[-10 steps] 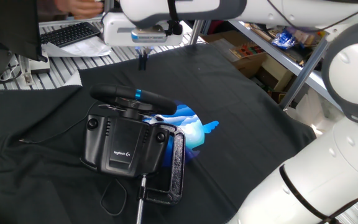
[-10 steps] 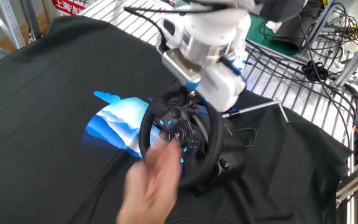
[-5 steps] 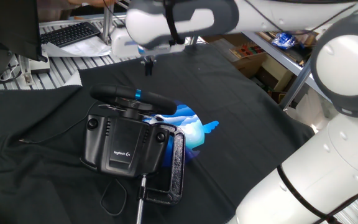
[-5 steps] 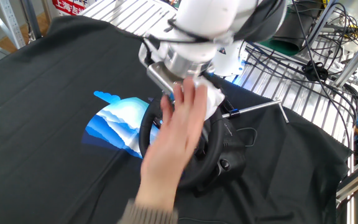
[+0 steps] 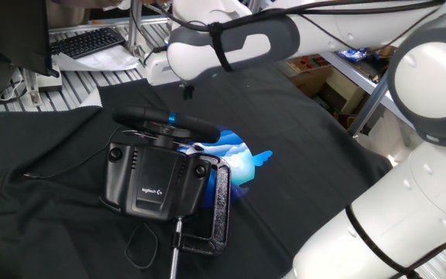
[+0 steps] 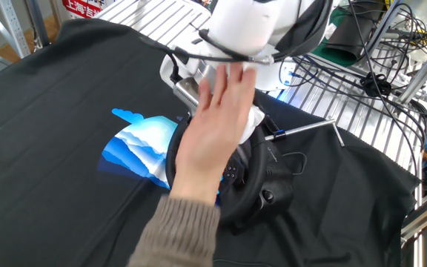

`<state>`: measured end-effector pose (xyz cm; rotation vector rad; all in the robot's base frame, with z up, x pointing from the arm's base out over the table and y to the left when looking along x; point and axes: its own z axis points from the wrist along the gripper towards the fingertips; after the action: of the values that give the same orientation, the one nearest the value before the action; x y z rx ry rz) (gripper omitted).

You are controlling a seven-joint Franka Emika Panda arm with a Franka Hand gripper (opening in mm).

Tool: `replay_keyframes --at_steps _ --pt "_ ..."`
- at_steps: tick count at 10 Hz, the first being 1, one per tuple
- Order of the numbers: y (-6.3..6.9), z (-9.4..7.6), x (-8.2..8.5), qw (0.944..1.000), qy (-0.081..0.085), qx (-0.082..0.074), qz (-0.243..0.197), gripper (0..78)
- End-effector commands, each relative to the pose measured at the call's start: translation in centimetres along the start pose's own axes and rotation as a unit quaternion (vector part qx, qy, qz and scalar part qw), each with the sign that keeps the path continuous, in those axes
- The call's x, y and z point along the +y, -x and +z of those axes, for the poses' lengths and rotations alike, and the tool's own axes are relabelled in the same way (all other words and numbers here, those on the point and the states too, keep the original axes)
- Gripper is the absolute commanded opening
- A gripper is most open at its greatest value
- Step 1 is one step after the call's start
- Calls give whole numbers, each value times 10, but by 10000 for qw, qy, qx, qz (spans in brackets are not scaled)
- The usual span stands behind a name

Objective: Rotate the steering wheel 90 degrees clockwise

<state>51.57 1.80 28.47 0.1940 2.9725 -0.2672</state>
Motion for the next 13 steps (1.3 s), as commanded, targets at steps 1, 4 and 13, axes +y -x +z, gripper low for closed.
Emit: replay_keyframes --at_steps 1,4,13 --pt "-4 12 -2 9997 -83 -227 -88 11" --pt "-14 14 -4 9977 -575 -330 125 11" --pt "-47 3 -21 9921 726 994 -238 11"
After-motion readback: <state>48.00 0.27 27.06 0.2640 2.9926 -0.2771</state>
